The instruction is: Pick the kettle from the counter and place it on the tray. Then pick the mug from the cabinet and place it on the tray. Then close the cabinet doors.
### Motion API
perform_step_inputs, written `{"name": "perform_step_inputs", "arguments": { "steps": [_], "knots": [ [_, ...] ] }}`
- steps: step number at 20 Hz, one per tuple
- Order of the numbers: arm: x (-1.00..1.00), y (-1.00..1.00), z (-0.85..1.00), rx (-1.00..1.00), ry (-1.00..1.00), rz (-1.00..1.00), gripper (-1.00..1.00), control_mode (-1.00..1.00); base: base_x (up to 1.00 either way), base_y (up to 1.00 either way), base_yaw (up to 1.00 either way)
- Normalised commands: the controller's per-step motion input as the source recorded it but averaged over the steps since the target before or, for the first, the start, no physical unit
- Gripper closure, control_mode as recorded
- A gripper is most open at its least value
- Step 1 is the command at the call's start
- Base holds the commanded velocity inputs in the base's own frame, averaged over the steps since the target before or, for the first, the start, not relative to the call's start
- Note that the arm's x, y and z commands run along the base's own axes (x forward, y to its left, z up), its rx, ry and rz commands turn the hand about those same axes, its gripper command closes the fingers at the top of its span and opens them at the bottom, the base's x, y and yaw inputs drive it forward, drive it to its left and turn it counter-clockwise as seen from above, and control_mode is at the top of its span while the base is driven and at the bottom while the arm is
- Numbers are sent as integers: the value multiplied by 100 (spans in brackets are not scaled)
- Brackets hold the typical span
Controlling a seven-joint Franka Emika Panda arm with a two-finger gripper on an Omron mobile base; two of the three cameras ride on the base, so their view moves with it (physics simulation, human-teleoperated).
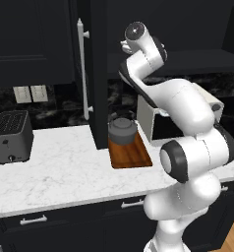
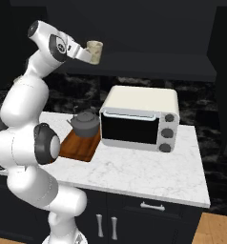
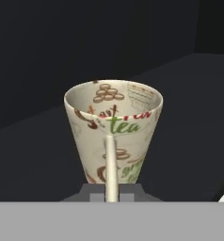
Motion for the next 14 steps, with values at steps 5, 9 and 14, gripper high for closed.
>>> {"name": "perform_step_inputs", "arguments": {
  "steps": [5,9,14],
  "knots": [
    [-79,4,0,0,-7,10,100,-100,0,0,0],
    [-88,0,0,5,-2,27,100,-100,0,0,0],
    [-100,0,-1,1,0,44,100,-100,0,0,0]
  ]
}}
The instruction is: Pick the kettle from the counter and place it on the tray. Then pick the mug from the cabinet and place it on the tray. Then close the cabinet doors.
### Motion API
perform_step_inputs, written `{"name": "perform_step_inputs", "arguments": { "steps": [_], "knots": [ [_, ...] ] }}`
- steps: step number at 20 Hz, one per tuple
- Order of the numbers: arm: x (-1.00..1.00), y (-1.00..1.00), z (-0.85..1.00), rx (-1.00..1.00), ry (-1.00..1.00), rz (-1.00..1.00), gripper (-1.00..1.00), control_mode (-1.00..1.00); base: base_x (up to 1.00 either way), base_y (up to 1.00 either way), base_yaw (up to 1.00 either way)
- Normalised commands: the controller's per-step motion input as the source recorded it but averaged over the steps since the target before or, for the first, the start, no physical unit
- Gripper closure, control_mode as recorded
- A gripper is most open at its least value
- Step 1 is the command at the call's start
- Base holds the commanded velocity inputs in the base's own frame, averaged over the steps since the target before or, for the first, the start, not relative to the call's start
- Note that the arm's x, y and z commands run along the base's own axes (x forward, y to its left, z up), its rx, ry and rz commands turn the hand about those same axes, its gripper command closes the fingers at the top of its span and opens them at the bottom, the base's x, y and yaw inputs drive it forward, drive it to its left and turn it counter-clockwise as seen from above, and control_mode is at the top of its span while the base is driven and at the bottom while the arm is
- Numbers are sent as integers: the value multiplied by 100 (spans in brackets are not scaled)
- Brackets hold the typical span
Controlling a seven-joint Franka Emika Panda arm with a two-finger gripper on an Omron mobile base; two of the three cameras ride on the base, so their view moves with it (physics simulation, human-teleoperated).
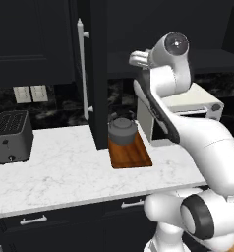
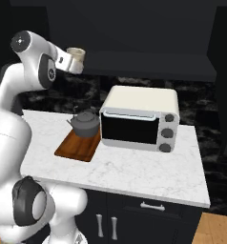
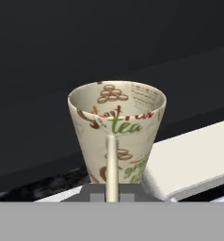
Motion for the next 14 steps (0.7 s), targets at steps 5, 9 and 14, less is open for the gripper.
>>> {"name": "perform_step_inputs", "arguments": {
  "steps": [5,9,14],
  "knots": [
    [-100,0,0,0,0,52,100,-100,0,0,0],
    [-100,0,-5,0,0,57,100,-100,0,0,0],
    [-84,-4,-37,0,0,56,100,-100,0,0,0]
  ]
}}
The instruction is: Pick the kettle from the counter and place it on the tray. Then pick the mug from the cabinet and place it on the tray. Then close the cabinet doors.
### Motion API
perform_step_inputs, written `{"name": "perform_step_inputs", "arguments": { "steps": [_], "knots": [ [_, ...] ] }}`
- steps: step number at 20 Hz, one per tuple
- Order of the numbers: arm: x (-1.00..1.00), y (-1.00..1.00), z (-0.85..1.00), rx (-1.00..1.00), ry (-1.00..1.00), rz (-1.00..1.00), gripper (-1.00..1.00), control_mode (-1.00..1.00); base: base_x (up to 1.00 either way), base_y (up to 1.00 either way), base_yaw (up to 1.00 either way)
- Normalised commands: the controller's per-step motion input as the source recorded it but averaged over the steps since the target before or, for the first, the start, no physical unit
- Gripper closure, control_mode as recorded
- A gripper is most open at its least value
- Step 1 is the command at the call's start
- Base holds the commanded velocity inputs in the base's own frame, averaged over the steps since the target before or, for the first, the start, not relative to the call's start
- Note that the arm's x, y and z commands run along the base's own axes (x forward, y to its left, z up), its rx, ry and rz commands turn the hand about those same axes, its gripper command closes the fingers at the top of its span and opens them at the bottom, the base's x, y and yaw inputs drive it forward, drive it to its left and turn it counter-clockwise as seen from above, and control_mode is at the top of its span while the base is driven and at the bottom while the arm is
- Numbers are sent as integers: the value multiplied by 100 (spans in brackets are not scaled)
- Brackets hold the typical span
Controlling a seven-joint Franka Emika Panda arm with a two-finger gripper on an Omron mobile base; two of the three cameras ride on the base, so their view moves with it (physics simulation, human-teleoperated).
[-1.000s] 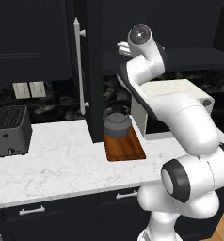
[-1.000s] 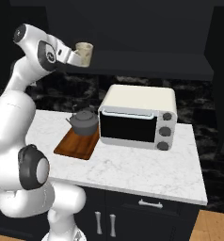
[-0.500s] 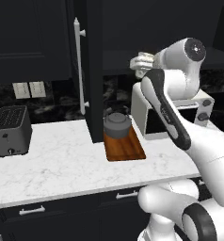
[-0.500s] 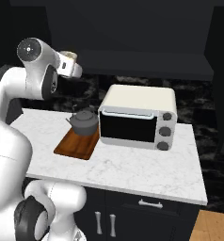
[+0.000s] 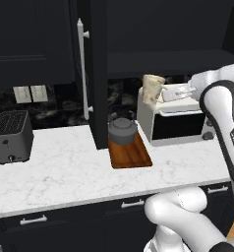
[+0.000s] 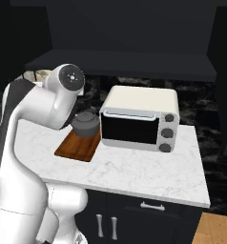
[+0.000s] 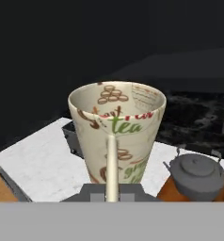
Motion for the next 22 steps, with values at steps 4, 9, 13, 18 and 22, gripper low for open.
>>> {"name": "perform_step_inputs", "arguments": {
  "steps": [4,9,13,18,22],
  "knots": [
    [-49,0,-68,0,-1,34,100,-100,0,0,0],
    [-12,0,-83,-4,-7,9,100,-100,0,0,0],
    [-2,-14,-68,0,-6,0,100,-100,0,0,0],
    [-6,-8,-82,-4,-1,0,100,-100,0,0,0],
    [19,-25,-62,-1,0,9,100,-100,0,0,0]
  ]
}}
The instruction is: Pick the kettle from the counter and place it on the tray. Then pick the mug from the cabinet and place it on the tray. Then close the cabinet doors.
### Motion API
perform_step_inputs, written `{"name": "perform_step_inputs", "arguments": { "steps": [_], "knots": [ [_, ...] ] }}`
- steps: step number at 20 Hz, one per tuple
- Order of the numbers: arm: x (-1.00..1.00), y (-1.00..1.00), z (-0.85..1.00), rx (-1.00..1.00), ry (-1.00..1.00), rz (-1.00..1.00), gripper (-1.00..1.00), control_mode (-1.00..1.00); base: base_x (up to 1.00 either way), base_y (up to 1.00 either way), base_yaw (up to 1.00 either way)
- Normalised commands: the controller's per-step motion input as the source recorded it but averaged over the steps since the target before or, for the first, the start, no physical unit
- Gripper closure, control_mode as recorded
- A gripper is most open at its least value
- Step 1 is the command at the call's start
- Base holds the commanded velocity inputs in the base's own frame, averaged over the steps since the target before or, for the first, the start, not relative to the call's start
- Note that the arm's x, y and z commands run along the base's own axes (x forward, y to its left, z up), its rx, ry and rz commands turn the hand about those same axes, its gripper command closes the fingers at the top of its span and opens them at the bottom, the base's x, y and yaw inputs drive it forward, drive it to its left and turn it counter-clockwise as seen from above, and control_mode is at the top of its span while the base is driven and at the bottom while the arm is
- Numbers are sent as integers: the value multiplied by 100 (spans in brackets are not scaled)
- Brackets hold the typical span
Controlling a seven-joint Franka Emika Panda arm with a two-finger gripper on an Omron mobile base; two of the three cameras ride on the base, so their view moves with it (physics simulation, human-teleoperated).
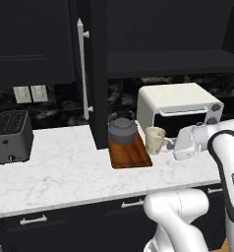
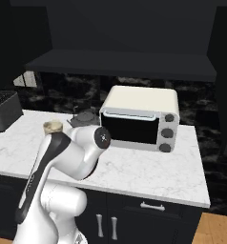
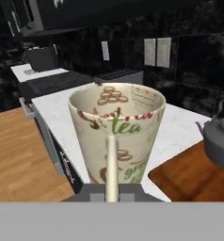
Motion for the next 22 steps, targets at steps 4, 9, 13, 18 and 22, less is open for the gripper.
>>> {"name": "perform_step_inputs", "arguments": {
  "steps": [4,9,13,18,22],
  "knots": [
    [46,-15,-54,-2,1,7,100,-100,0,0,0],
    [46,-1,-57,-8,0,6,100,-100,0,0,0],
    [45,2,-55,-12,0,0,100,-100,0,0,0],
    [51,0,-33,-4,0,0,100,-100,0,0,0],
    [44,0,-20,0,0,0,100,-100,0,0,0]
  ]
}}
